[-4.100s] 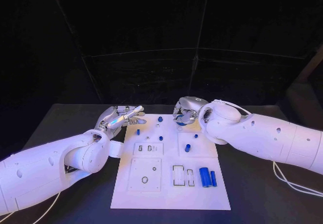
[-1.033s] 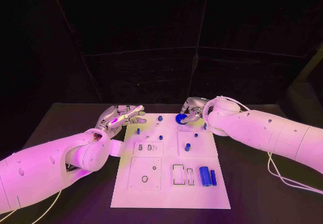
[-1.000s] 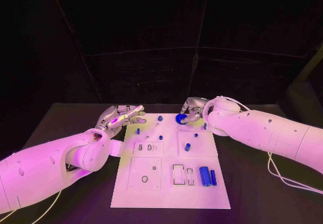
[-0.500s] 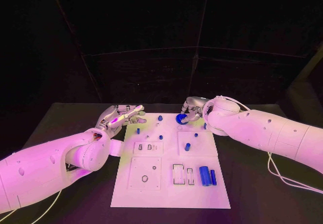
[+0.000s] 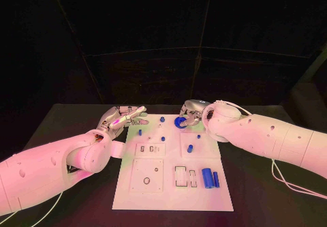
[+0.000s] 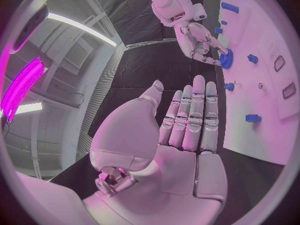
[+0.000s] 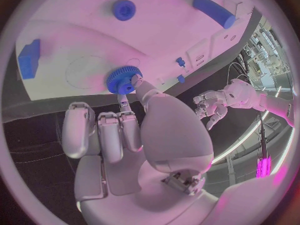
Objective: Assemble the parts on the task board
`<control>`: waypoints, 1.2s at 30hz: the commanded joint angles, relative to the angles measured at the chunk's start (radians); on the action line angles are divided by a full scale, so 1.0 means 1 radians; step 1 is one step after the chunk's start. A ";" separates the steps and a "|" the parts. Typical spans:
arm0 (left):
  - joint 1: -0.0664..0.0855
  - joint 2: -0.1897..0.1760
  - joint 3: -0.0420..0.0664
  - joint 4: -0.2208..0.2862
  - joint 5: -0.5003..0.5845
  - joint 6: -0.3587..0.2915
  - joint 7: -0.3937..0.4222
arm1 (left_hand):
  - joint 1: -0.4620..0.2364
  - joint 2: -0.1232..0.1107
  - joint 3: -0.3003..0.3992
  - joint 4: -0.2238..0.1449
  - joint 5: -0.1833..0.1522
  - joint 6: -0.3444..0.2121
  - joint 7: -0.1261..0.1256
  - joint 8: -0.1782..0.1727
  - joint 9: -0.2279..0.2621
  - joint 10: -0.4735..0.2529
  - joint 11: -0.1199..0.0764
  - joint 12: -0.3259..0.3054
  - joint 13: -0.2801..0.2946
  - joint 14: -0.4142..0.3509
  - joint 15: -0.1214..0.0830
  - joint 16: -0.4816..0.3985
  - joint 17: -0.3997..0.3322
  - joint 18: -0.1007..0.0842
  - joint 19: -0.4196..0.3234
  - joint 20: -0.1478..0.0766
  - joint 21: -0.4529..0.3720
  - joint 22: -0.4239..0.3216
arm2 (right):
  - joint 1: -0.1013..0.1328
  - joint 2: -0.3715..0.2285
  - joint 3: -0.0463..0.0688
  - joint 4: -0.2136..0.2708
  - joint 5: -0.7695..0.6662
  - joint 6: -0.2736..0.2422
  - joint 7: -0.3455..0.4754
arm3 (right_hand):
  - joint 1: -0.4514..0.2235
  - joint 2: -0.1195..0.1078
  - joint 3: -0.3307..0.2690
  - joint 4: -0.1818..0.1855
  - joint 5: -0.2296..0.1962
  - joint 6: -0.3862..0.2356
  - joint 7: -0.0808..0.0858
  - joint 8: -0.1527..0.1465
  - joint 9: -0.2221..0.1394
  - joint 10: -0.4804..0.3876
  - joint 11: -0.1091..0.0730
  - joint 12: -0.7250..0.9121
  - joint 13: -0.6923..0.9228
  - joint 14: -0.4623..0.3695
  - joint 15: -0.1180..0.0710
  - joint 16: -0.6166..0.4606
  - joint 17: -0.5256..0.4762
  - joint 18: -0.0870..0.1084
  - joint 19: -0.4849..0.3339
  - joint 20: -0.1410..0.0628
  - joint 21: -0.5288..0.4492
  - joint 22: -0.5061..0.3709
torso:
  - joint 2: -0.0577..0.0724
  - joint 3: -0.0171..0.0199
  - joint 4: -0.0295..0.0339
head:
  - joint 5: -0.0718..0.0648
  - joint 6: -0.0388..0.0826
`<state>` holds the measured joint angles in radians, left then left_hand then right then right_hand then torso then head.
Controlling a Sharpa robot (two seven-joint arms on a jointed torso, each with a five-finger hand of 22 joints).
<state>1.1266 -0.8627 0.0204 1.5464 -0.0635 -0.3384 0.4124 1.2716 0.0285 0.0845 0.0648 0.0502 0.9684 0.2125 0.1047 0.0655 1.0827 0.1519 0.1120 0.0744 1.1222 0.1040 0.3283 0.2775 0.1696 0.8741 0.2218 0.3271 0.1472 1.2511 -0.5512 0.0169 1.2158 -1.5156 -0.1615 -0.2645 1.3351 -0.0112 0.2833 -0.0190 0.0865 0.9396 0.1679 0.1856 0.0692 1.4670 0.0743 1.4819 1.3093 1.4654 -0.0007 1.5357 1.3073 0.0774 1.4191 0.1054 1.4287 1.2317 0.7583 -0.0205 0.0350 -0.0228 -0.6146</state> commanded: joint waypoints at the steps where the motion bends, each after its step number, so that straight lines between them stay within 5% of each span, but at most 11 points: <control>1: 0.001 0.001 0.000 0.000 -0.008 0.015 -0.002 | 0.005 0.009 0.002 -0.008 0.002 0.003 0.003 -0.004 0.000 0.001 0.006 -0.006 -0.001 -0.001 0.002 -0.007 0.002 0.014 0.002 0.004 -0.006 -0.001 | 0.002 -0.008 0.001 0.034 -0.015 -0.089 -0.003 | -0.009 0.004 0.013 -0.002 0.016 0.025 -0.018 0.007 0.002 0.014 -0.009 0.006 0.138 0.088 -0.008 0.006 0.184 -0.010 0.002 -0.008 0.007 0.001 | 0.000 -0.0005 0.0001 | 0.000 0.001; 7: 0.001 0.001 0.000 0.001 -0.008 0.016 -0.002 | 0.005 0.009 0.002 -0.008 0.002 0.003 0.003 -0.004 0.000 0.001 0.006 -0.006 -0.001 -0.001 0.002 -0.007 0.002 0.014 0.002 0.004 -0.006 -0.001 | 0.002 -0.014 0.001 0.096 -0.033 -0.132 -0.009 | -0.013 -0.001 0.020 -0.006 0.030 0.027 -0.019 0.006 0.000 0.015 -0.011 0.007 0.140 0.089 -0.010 0.006 0.186 -0.011 0.003 -0.010 0.008 0.003 | -0.001 -0.0015 0.0023 | 0.000 0.001; 14: 0.001 0.000 0.000 0.001 -0.008 0.015 -0.002 | 0.005 0.009 0.002 -0.008 0.002 0.003 0.003 -0.004 0.000 0.001 0.006 -0.006 -0.001 -0.001 0.002 -0.007 0.002 0.014 0.002 0.004 -0.006 -0.001 | -0.003 0.017 0.000 0.113 -0.058 -0.125 -0.010 | -0.013 -0.001 0.021 -0.006 0.030 0.027 -0.019 0.006 0.000 0.015 -0.011 0.007 0.139 0.089 -0.010 0.006 0.184 -0.011 0.004 -0.010 0.008 0.004 | 0.000 -0.0006 0.0001 | 0.005 0.000; 25: 0.001 0.003 0.000 0.000 -0.008 0.017 -0.001 | 0.005 0.009 0.002 -0.008 0.002 0.003 0.003 -0.004 0.000 0.001 0.006 -0.006 -0.001 -0.001 0.002 -0.007 0.002 0.014 0.002 0.004 -0.006 -0.001 | -0.038 0.078 -0.003 0.074 -0.070 -0.097 -0.020 | -0.018 -0.002 0.022 -0.005 0.028 0.025 -0.018 0.004 -0.001 0.014 -0.010 0.006 0.138 0.088 -0.010 0.005 0.183 -0.011 0.004 -0.010 0.008 0.004 | 0.000 -0.0001 0.0015 | 0.007 -0.002; 36: 0.001 0.005 0.000 -0.001 -0.008 0.017 -0.001 | 0.005 0.009 0.002 -0.008 0.002 0.003 0.003 -0.004 0.000 0.001 0.006 -0.006 -0.001 -0.001 0.002 -0.007 0.002 0.014 0.002 0.004 -0.006 -0.001 | -0.046 0.109 -0.003 0.033 -0.102 -0.116 -0.035 | -0.022 -0.007 0.025 -0.006 0.030 0.019 -0.017 -0.001 -0.003 0.012 -0.009 0.003 0.135 0.088 -0.010 0.004 0.181 -0.011 0.004 -0.011 0.008 0.004 | 0.000 -0.0003 0.0007 | 0.011 -0.002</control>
<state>1.1266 -0.8589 0.0203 1.5455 -0.0636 -0.3359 0.4115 1.2716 0.0285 0.0874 0.0619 0.0502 0.9684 0.2125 0.1047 0.0655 1.0826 0.1519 0.1120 0.0744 1.1222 0.1040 0.3245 0.2783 0.1696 0.8742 0.2218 0.3271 0.1475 1.2074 -0.4418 0.0166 1.2561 -1.5915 -0.2699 -0.2820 1.3218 -0.0199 0.3030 -0.0244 0.1105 0.9397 0.1679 0.1857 0.0667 1.4648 0.0696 1.4860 1.3093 1.4667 -0.0019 1.5356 1.3081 0.0774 1.4226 0.1019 1.4322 1.2345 0.7584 -0.0212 0.0368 -0.0123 -0.6173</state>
